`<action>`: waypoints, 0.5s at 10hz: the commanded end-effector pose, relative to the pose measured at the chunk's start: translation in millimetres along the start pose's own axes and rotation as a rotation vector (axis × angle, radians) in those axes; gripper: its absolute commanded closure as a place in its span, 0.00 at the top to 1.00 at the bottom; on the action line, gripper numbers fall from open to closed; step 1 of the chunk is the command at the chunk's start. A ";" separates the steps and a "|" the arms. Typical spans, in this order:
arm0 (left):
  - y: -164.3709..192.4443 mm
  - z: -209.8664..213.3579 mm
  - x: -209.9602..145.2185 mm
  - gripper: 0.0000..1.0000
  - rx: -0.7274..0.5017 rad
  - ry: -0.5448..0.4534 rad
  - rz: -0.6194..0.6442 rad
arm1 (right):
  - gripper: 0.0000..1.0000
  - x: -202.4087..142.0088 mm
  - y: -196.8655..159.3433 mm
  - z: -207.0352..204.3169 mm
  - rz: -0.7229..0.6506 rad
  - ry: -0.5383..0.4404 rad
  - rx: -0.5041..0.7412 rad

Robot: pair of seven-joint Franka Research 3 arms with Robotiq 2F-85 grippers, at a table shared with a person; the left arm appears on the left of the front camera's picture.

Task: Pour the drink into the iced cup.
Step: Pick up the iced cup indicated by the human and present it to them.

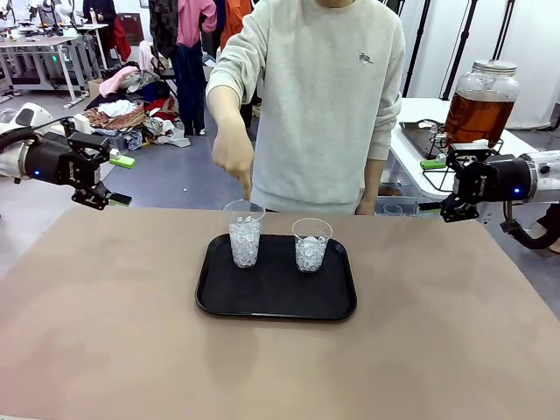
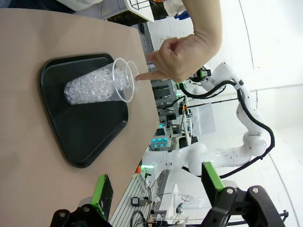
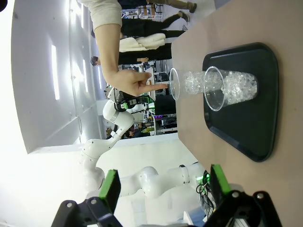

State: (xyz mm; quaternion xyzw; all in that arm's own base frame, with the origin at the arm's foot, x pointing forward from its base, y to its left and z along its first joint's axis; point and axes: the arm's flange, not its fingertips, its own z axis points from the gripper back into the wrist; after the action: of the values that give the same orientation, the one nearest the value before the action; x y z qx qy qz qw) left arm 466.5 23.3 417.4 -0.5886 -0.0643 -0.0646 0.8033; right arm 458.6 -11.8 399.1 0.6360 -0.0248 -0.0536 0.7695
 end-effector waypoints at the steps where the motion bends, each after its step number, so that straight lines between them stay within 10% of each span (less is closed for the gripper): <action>1: 0.3 0.1 -2.3 1.00 -0.004 -0.001 -0.012 | 1.00 -1.2 1.5 0.7 0.002 -0.002 0.002; 5: 0.5 -0.3 4.0 1.00 0.003 0.008 -0.050 | 1.00 -1.2 1.5 0.7 0.002 -0.002 0.002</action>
State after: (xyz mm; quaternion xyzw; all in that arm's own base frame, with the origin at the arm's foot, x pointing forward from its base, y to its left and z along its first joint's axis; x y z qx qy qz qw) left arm 467.0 22.9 417.7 -0.5880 -0.0673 -0.0693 0.8031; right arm 458.5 -11.8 399.1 0.6360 -0.0248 -0.0536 0.7695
